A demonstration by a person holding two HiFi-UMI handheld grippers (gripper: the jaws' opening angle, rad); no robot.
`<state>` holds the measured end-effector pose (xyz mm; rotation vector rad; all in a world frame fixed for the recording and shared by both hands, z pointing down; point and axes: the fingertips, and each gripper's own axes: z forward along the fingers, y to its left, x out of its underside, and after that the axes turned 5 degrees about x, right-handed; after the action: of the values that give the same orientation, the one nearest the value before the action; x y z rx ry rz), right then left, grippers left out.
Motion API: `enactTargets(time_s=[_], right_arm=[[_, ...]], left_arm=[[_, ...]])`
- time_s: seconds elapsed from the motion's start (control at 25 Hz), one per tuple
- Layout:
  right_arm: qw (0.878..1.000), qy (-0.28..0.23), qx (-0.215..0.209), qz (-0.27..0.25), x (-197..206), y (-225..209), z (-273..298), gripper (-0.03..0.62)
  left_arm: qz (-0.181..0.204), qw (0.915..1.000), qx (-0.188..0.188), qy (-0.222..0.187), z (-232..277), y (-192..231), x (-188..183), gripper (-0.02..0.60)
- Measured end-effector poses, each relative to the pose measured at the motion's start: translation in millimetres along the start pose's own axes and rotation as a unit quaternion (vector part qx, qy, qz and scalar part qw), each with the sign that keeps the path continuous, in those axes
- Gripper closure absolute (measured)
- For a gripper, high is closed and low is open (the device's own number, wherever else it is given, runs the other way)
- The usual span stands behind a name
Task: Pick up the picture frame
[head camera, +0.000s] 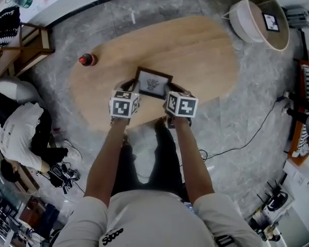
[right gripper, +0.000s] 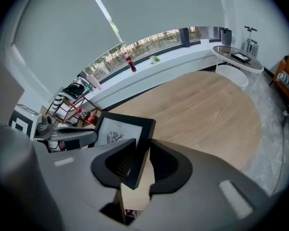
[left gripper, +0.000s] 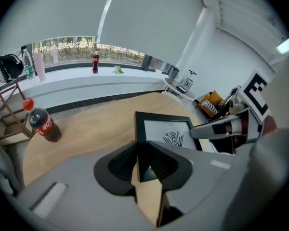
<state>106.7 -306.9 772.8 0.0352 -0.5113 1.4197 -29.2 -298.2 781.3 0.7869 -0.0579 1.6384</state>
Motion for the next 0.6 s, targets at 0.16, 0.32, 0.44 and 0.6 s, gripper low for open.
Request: enactTargets(time_s=[0.16,0.32,0.44,0.6], right_arm=[[0.999,-0.032,-0.007,-0.002,-6,28,-35,0.5],[0.998,-0.059,-0.011,-0.015,-1,56,-71,0.499],[0.997,-0.08,-0.016,-0.018,-1,76,-101,0.499],[0.993,-0.115,-0.015,-0.03,0,106,-144,0.499]], left_arm=[[0.001,0.9996,0.006,-0.028,-43,-4,-11,0.502],[0.016,0.9986,0.002,-0.05,-88,-11,-16,0.502],[0.031,0.9972,-0.001,-0.067,-124,-19,-22,0.502],[0.041,0.9944,0.002,-0.097,-173,-28,-27,0.502]])
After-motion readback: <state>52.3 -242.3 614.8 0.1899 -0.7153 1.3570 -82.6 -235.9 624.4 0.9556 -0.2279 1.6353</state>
